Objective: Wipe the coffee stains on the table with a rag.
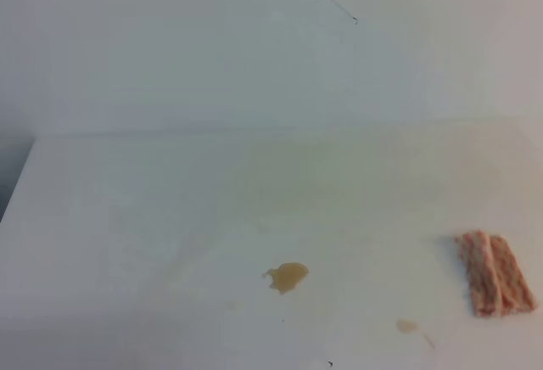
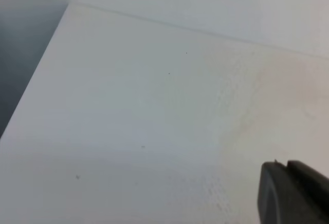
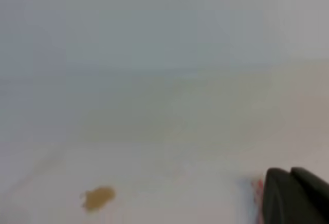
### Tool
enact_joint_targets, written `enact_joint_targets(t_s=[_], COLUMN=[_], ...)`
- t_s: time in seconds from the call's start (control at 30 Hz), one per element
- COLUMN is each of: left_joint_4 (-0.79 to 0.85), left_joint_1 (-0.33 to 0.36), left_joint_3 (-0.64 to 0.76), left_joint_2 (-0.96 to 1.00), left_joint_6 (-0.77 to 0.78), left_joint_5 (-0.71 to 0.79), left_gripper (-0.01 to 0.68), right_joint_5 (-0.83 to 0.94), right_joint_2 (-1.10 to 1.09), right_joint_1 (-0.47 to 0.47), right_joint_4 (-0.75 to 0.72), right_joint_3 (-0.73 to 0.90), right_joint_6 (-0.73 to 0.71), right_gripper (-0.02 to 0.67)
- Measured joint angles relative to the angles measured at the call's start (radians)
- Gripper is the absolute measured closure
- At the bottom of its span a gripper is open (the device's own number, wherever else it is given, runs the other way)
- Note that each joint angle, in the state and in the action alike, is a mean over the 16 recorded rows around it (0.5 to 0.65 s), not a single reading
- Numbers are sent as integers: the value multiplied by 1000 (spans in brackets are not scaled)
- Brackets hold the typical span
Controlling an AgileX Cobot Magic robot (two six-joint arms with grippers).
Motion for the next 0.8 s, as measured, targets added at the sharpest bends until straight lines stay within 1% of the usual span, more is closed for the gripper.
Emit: enact_joint_targets(t_s=[0.17,0.33,0.47,0.63,0.7,0.8], left_joint_4=[0,0,0,0,0,0], left_joint_1=[0,0,0,0,0,0], left_joint_3=[0,0,0,0,0,0], left_joint_2=[0,0,0,0,0,0], left_joint_6=[0,0,0,0,0,0], left_joint_5=[0,0,0,0,0,0], left_gripper=[675,675,675,675,675,675], right_joint_5=[85,142,168,169,163,156], right_joint_2=[139,287,398,514,553,605], right_joint_1=[0,1,8,42,65,110], right_joint_4=[70,93,99,53,-1,-123], right_joint_3=[0,-3,-19,-70,-102,-162], right_joint_6=[-101,-109,-102,-56,-11,92], right_gripper=[420,286,211,197,197,197])
